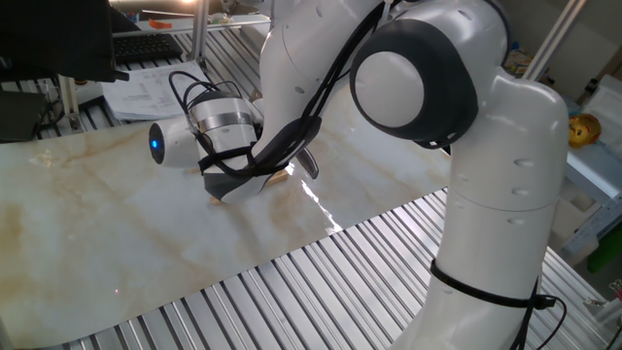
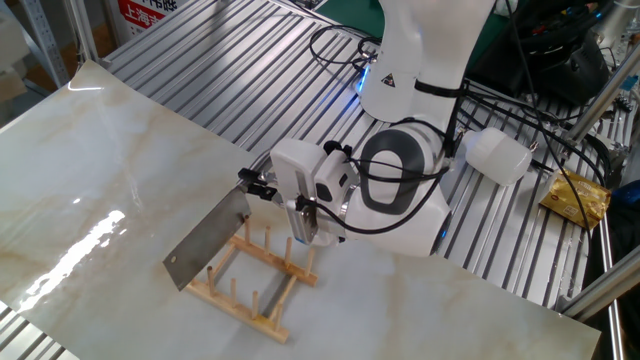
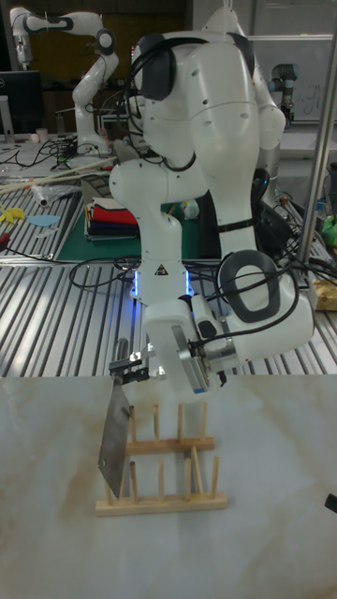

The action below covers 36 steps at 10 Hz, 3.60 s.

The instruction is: Put the knife on the knife rack

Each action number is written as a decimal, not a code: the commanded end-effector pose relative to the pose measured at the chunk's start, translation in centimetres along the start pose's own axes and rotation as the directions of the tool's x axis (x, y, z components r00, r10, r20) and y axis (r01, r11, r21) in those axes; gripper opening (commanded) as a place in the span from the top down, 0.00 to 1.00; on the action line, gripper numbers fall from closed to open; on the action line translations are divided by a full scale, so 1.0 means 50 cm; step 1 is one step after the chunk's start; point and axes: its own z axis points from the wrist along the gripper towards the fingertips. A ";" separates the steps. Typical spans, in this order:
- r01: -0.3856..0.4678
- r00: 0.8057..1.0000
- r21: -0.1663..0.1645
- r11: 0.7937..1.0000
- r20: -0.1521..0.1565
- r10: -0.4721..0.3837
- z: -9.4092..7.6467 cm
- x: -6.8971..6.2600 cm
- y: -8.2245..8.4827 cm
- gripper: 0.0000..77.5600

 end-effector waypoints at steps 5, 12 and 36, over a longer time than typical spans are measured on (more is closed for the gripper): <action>0.010 1.000 0.012 1.000 0.003 -0.010 0.000 -0.003 0.002 0.99; 0.031 1.000 0.021 0.999 0.003 -0.031 0.007 -0.003 0.019 0.99; 0.029 1.000 0.014 0.999 -0.009 -0.029 0.019 0.005 0.060 0.99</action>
